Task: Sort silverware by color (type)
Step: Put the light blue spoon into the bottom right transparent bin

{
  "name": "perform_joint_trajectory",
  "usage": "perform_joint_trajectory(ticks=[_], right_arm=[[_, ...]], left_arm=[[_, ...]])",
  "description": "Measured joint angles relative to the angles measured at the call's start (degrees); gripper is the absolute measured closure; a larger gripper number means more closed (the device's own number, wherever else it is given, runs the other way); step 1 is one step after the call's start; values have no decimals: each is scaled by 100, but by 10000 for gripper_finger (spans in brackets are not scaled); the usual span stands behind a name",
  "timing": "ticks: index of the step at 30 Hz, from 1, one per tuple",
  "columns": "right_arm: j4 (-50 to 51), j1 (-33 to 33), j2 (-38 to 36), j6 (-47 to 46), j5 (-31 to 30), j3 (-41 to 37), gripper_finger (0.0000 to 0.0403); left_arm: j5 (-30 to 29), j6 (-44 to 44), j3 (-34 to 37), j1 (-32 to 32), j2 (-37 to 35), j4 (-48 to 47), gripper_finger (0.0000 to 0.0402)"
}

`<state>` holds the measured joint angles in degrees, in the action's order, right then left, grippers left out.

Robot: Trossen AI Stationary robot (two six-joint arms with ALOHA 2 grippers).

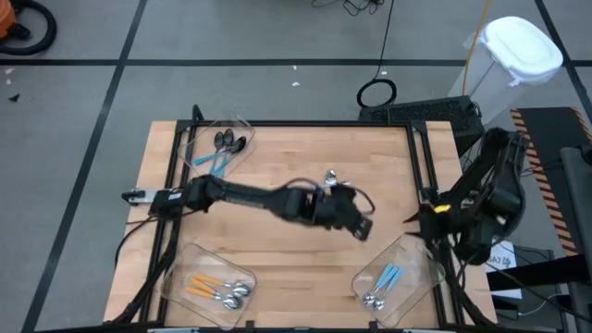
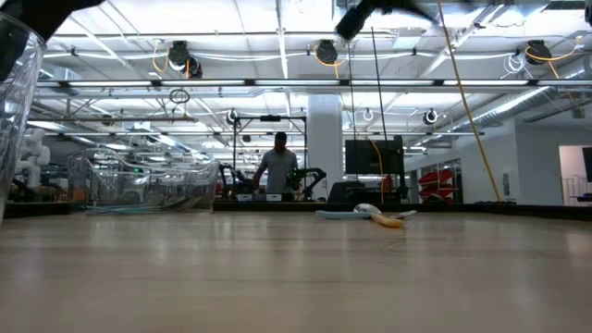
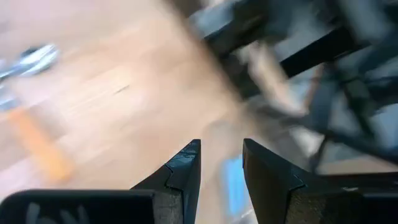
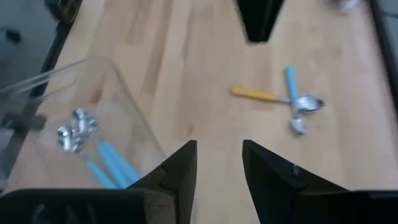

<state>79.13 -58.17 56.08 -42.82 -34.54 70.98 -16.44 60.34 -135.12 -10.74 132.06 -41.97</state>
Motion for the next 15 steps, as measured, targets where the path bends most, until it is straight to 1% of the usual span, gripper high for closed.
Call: perform_joint_trajectory(ticks=[3, 5, 8, 12, 13, 15], right_arm=[[70, 53, -261, 1, -220, 0, 277], [69, 98, -407, 1, -334, 0, 277], [70, 144, -574, -1, -440, 0, 277], [103, 206, -715, 5, -448, 0, 277], [103, 228, -740, 19, -456, 0, 277], [107, 264, -771, 70, -466, 0, 277]], left_arm=[[849, 38, 12, 426, -14, -512, 284], [1227, -115, 12, 699, -30, -850, 284], [1341, -410, 12, 1071, -30, -1184, 284], [1463, -1127, 12, 1492, -30, -1177, 284], [1630, -1358, 12, 1582, -29, -1177, 284], [2155, -1753, 9, 1774, 12, -1261, 284]])
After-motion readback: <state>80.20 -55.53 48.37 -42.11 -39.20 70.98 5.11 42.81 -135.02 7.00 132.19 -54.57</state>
